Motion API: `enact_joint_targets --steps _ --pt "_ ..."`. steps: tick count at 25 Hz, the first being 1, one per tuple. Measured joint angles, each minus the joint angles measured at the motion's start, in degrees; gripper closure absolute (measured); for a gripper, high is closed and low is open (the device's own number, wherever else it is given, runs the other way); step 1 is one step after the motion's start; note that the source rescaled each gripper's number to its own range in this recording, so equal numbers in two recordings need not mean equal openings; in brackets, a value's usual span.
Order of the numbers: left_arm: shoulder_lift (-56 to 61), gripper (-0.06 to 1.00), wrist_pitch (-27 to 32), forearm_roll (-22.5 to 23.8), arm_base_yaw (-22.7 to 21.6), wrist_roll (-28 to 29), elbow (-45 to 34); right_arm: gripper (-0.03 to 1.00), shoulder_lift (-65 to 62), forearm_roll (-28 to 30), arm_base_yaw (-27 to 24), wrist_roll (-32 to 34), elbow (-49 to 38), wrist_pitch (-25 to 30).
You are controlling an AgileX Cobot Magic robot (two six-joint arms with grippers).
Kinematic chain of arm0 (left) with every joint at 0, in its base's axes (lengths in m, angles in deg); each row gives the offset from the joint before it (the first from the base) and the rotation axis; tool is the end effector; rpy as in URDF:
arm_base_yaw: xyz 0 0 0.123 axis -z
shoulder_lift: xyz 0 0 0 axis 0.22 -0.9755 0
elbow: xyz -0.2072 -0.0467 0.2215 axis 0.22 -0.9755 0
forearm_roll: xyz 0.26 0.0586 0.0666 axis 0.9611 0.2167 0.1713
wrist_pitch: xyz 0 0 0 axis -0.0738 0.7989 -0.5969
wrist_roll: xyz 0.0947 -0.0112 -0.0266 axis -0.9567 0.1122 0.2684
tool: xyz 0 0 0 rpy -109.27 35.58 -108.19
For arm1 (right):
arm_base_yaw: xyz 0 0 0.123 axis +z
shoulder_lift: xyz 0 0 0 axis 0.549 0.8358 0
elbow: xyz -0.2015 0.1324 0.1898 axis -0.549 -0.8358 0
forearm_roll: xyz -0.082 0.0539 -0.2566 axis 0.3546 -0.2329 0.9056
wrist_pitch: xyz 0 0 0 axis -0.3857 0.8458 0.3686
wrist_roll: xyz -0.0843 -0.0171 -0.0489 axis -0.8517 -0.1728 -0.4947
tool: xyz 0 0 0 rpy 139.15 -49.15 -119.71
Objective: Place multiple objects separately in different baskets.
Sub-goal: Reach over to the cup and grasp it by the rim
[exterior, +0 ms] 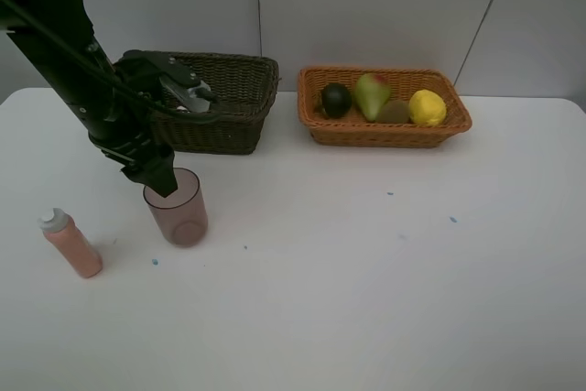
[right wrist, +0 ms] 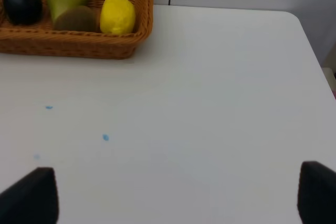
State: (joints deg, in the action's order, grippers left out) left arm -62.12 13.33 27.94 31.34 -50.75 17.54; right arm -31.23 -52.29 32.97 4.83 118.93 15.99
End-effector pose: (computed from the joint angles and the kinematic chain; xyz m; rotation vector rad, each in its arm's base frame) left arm 0.3288 -0.1230 0.1780 1.2173 2.6823 -0.1439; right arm -0.0032 -0.0119 0.2918 0.0219 2.0156 -0.1657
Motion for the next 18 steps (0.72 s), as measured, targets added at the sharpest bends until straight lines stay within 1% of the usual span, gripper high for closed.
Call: enact_joint_targets --steps 7,14,16,18 --pt "-3.8 -0.02 -3.8 0.1 0.0 -0.7 0.0 -0.03 0.0 0.0 0.0 0.0 0.0 0.0" --pt "-6.5 -0.02 -5.0 0.1 0.0 -2.0 0.0 -0.03 0.0 0.0 0.0 0.0 0.0 0.0" --pt "-6.5 0.03 -5.0 0.1 0.0 -2.6 0.0 -0.03 0.0 0.0 0.0 0.0 0.0 0.0" --pt "-6.5 0.15 -5.0 0.1 0.0 -2.8 0.0 -0.03 0.0 0.0 0.0 0.0 0.0 0.0"
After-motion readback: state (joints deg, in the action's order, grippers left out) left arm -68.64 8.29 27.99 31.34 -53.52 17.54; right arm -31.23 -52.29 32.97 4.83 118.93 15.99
